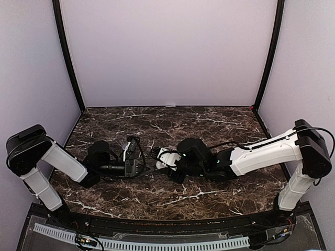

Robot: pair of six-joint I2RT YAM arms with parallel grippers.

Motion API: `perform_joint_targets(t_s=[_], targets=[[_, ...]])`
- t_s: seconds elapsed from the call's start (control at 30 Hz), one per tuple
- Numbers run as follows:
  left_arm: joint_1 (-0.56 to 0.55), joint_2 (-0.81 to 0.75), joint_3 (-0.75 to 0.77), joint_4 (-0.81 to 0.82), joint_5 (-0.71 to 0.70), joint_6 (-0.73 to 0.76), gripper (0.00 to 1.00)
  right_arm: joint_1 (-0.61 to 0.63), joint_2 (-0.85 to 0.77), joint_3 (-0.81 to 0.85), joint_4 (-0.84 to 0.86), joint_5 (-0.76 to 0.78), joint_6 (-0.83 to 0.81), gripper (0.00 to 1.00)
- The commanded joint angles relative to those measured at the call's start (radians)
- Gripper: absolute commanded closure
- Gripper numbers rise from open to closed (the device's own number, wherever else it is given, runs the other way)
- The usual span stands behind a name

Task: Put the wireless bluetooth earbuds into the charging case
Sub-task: Pass from the right arm to the left

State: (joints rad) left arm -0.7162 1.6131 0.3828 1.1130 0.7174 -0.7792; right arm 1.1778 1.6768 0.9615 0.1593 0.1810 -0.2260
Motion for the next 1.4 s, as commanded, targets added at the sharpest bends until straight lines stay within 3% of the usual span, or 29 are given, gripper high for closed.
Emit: perform_joint_targets(t_s=[0.0, 0.4, 0.7, 0.83, 1.0, 1.2, 1.37], targets=[[-0.008, 0.027, 0.033, 0.01, -0.002, -0.025, 0.32, 0.026, 0.003, 0.018, 0.027, -0.001, -0.026, 0.71], [-0.012, 0.083, 0.09, -0.046, -0.005, -0.03, 0.44, 0.068, 0.065, 0.066, -0.003, 0.078, -0.076, 0.7], [-0.015, 0.099, 0.095, -0.061, -0.002, -0.008, 0.69, 0.071, 0.094, 0.079, -0.003, 0.106, -0.069, 0.66], [-0.014, 0.095, 0.094, -0.073, -0.002, 0.015, 0.77, 0.07, 0.086, 0.068, -0.004, 0.075, -0.057, 0.55], [-0.014, 0.073, 0.093, -0.112, -0.008, 0.069, 0.78, 0.066, 0.052, 0.028, 0.017, 0.019, -0.032, 0.3], [-0.014, 0.031, 0.102, -0.186, 0.008, 0.177, 0.78, -0.006, -0.021, -0.012, 0.003, -0.203, 0.053, 0.26], [-0.012, 0.008, 0.093, -0.148, 0.075, 0.202, 0.78, -0.124, -0.069, -0.036, 0.012, -0.558, 0.159, 0.28]])
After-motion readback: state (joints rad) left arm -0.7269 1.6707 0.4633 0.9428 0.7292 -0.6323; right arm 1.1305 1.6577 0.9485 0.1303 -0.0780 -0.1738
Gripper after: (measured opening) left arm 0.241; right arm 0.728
